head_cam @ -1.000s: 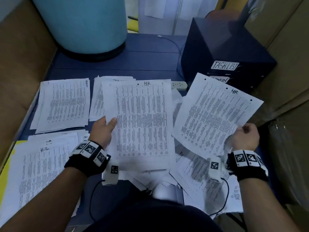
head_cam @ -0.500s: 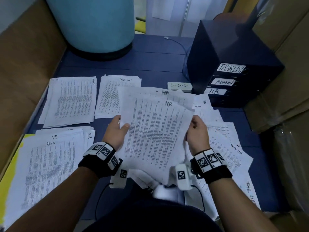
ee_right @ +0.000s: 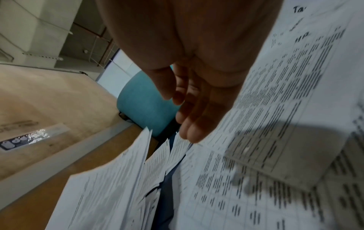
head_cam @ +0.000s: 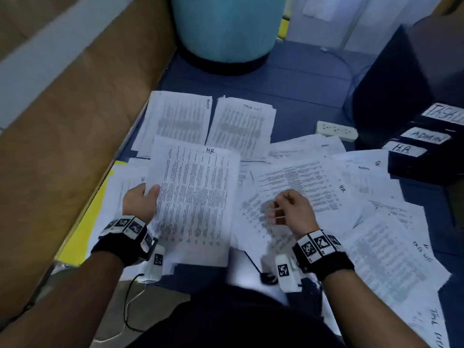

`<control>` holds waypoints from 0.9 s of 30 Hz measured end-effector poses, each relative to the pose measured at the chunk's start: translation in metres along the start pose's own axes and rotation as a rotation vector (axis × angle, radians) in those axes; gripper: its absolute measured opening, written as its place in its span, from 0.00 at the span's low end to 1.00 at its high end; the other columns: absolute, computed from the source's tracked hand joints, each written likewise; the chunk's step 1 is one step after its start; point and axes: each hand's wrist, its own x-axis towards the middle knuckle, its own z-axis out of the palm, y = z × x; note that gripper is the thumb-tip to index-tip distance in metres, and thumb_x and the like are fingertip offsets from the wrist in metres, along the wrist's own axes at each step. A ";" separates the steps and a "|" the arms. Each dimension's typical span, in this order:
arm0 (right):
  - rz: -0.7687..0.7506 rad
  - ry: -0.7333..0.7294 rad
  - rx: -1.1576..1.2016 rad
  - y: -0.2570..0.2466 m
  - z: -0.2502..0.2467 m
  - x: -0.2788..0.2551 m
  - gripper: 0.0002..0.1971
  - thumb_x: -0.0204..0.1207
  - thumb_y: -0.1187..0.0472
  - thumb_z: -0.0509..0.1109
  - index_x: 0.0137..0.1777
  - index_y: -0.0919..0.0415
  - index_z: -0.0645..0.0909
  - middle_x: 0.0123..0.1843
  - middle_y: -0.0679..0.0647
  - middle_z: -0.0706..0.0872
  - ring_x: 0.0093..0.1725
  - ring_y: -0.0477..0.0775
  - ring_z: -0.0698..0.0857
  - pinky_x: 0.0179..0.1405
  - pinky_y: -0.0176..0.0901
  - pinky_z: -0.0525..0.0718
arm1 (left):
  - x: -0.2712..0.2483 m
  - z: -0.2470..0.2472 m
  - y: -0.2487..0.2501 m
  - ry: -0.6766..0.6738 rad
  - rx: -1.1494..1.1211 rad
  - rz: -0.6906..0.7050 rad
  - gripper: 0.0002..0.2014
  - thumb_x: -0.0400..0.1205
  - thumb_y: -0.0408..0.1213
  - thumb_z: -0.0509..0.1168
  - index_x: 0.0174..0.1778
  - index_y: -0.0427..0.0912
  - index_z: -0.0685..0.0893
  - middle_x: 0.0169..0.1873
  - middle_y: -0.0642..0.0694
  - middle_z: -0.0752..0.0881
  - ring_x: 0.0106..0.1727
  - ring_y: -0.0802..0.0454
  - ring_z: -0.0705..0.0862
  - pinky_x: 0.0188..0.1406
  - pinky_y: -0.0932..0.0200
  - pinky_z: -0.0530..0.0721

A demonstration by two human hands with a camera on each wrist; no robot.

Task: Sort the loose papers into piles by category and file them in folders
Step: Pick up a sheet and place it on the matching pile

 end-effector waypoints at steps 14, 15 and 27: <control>0.012 0.048 -0.151 0.022 0.038 0.002 0.07 0.84 0.64 0.65 0.44 0.66 0.78 0.42 0.62 0.87 0.36 0.62 0.86 0.43 0.58 0.86 | 0.053 -0.030 -0.096 0.053 0.280 -0.318 0.29 0.77 0.33 0.67 0.75 0.40 0.68 0.73 0.35 0.69 0.73 0.33 0.68 0.66 0.34 0.70; 0.007 0.064 -0.156 0.024 0.032 0.002 0.08 0.84 0.64 0.65 0.44 0.66 0.78 0.41 0.62 0.87 0.35 0.62 0.86 0.43 0.58 0.86 | 0.053 -0.023 -0.088 0.076 0.270 -0.283 0.30 0.77 0.32 0.67 0.76 0.42 0.67 0.75 0.37 0.67 0.75 0.35 0.64 0.67 0.32 0.66; 0.049 0.268 -0.211 0.029 -0.071 0.004 0.06 0.83 0.65 0.65 0.44 0.65 0.78 0.41 0.61 0.87 0.34 0.59 0.86 0.36 0.49 0.85 | 0.014 0.107 0.095 -0.373 0.000 0.488 0.18 0.81 0.30 0.65 0.68 0.40 0.78 0.68 0.44 0.77 0.68 0.49 0.76 0.62 0.68 0.66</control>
